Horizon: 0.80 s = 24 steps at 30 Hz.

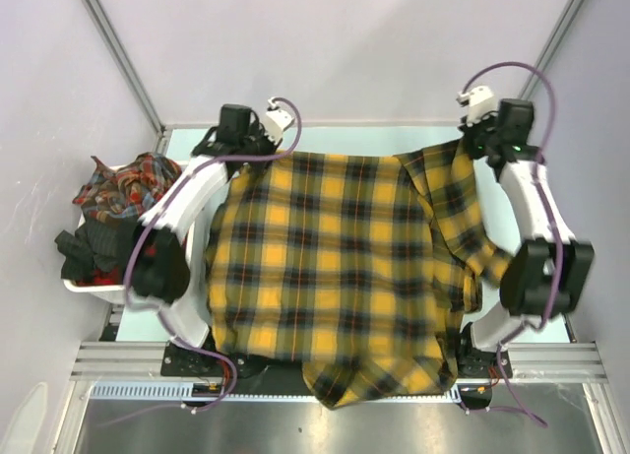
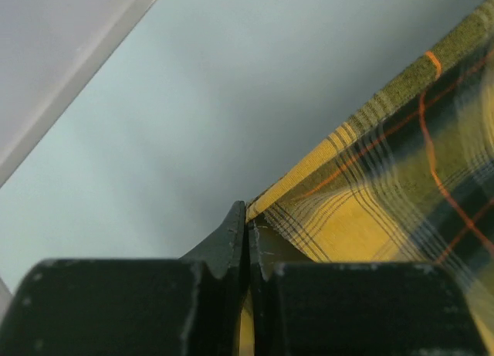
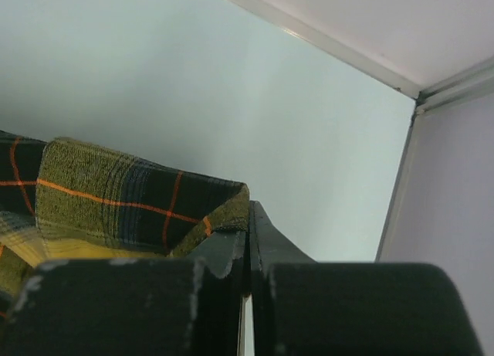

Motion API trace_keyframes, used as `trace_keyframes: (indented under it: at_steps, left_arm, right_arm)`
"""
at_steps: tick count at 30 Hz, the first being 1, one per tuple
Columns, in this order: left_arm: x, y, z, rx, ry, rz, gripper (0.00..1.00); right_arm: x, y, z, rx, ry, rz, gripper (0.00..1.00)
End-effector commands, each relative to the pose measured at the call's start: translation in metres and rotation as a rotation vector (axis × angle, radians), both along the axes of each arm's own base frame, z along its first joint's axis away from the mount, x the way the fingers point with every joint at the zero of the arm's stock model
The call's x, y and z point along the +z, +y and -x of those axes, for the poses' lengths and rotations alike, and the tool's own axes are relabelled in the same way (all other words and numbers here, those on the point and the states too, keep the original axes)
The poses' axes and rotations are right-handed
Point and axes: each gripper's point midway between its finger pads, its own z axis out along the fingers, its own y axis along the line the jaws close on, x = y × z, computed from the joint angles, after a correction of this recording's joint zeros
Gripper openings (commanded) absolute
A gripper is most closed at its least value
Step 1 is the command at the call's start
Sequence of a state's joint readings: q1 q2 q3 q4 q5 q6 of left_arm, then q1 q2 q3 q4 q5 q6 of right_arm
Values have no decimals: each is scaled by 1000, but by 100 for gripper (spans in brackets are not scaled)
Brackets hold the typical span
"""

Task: Fold and stack the long sleeve shirts
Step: Flatten the shirt out

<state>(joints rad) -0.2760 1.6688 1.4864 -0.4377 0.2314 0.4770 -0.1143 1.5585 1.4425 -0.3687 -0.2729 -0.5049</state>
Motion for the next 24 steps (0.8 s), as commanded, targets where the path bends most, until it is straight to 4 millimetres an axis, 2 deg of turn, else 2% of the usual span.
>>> trace_keyframes:
  at_steps: [1,2,3,4,5,6,8,9,10,11,12,13,14,15,16,17,18,19,20,21,22,23,24]
  left_arm:
    - [17,0,-87,34,-147,-40,4]
    - [-21,-1,-106,44,-84,-70,3]
    - [1,1,-129,70,-147,-74,3]
    - [-6,8,-140,107,-135,-112,3]
    - [-42,7,-156,115,-83,-144,3]
    - [-19,9,-170,135,-125,-145,3]
    - [-27,12,-192,161,-139,-176,9]
    - [-35,13,-194,165,-128,-187,24]
    - [-38,20,-195,195,-129,-212,31]
    - [-43,25,-194,207,-115,-206,41]
    - [-44,28,-191,220,-104,-192,58]
    - [-37,34,-179,223,-76,-130,64]
    - [-33,35,-171,210,-60,-91,75]
    - [2,32,-156,179,-94,-33,77]
    - [-17,38,-141,179,-38,-34,78]
    - [12,39,-125,168,-73,-14,80]
    - [13,41,-112,152,-59,-9,80]
    - [-11,40,-89,110,18,-15,81]
    - [8,40,-69,78,4,-8,81]
    - [-15,40,-46,42,76,-23,81]
    - [-22,37,-24,-26,112,-32,84]
    - [-10,36,-4,-63,97,-36,85]
    - [-33,37,21,-126,152,-62,86]
  right_arm:
    - [30,-17,-89,-101,-206,137,0]
    - [21,-18,-105,-113,-193,139,0]
    - [13,-14,-118,-117,-185,142,0]
    - [9,-19,-129,-156,-183,156,0]
    - [1,-17,-154,-155,-187,158,0]
    - [-3,-16,-164,-179,-182,172,0]
    - [-12,-13,-190,-187,-173,169,3]
    - [-17,-10,-198,-190,-162,176,17]
    - [-29,-11,-197,-194,-105,184,25]
    - [-24,-11,-206,-196,-111,182,32]
    - [-26,-10,-203,-195,-83,173,50]
    - [-29,-11,-191,-185,-27,166,61]
    - [-32,-19,-181,-173,12,155,68]
    - [-36,-30,-168,-174,57,152,74]
    - [-30,-37,-147,-171,83,149,81]
    - [-30,-45,-133,-170,112,143,82]
    - [-26,-72,-115,-206,133,130,83]
    - [-6,-81,-95,-211,128,118,86]
    - [-23,-84,-68,-186,229,74,98]
    - [-24,-101,-47,-196,267,40,100]
    - [-23,-98,-30,-147,295,-9,100]
    - [-29,-92,5,-128,376,-45,100]
    - [-33,-94,25,-115,414,-67,99]
